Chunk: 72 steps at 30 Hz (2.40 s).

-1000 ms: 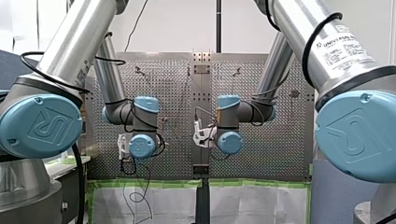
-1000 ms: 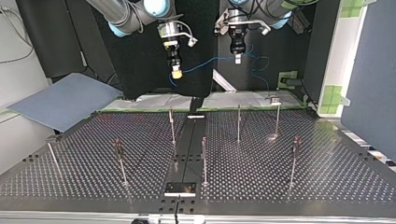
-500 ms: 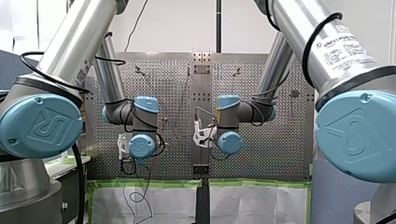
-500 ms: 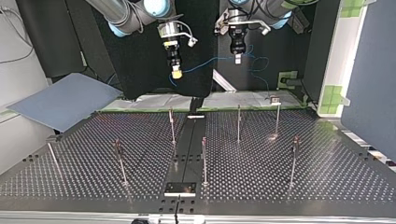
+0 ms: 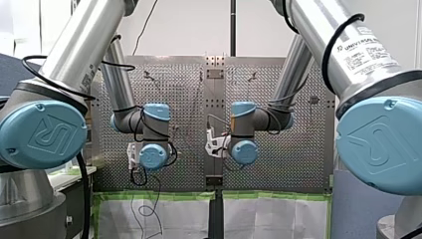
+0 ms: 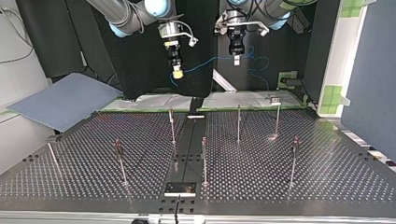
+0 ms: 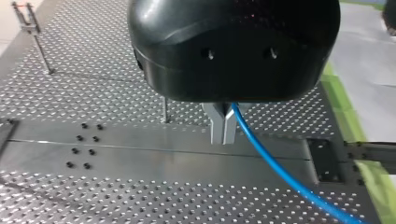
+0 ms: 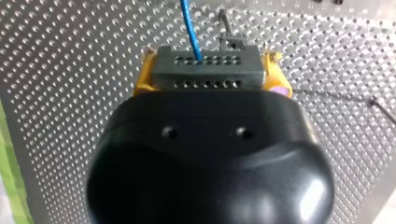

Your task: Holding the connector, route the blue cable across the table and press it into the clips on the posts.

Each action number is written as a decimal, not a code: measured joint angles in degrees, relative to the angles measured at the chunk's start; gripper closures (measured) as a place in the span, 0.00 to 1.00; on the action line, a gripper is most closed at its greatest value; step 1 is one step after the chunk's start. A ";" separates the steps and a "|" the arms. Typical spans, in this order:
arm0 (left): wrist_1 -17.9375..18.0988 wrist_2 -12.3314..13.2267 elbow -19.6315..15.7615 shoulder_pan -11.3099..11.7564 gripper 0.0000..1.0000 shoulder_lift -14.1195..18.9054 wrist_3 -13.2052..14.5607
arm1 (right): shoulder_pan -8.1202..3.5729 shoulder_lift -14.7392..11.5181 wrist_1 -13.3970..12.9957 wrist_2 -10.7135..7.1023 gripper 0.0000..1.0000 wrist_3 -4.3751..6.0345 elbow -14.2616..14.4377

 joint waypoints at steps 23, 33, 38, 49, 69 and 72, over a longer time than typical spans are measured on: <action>-10.77 5.56 2.85 6.13 1.00 11.07 -0.62 | 0.81 -8.14 11.85 -7.54 1.00 4.54 -8.46; -15.82 0.65 6.21 6.39 1.00 16.11 -0.10 | 0.90 -12.41 16.37 -10.41 1.00 4.40 -12.87; -18.59 -2.15 6.87 6.86 1.00 18.92 0.45 | 1.18 -12.90 18.84 -10.62 1.00 4.37 -13.97; -24.53 -8.07 9.61 7.93 1.00 24.84 -2.41 | 2.10 -10.86 24.22 -10.64 1.00 3.24 -15.89; -35.57 -6.03 13.01 10.10 1.00 28.56 -1.28 | 6.24 -9.99 34.44 -10.34 1.00 2.42 -26.00; -37.11 -5.66 14.01 11.14 1.00 28.97 -1.44 | 6.37 -9.92 36.02 -10.41 1.00 2.78 -27.58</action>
